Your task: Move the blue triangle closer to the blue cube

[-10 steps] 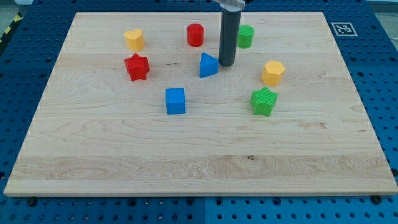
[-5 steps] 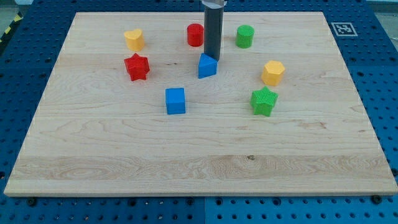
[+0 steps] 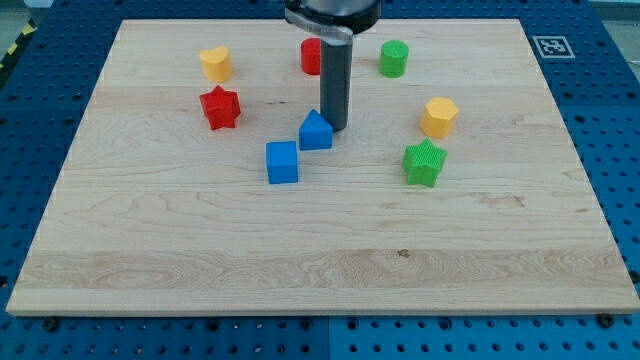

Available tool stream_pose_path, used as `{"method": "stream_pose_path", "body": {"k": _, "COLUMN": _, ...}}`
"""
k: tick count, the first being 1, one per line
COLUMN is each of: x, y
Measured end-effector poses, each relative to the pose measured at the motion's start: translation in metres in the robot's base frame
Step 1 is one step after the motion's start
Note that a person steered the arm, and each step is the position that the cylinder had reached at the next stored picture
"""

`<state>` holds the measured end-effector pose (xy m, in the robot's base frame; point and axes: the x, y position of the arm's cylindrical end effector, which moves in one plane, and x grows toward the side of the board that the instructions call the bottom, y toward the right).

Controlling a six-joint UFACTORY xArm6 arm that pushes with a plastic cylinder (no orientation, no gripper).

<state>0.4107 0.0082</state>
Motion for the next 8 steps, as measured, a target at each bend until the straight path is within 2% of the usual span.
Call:
{"method": "stream_pose_path", "body": {"k": 2, "x": 0.021, "y": -0.019}}
{"method": "stream_pose_path", "body": {"k": 5, "x": 0.004, "y": -0.039}}
{"method": "stream_pose_path", "body": {"k": 8, "x": 0.072, "y": -0.04}}
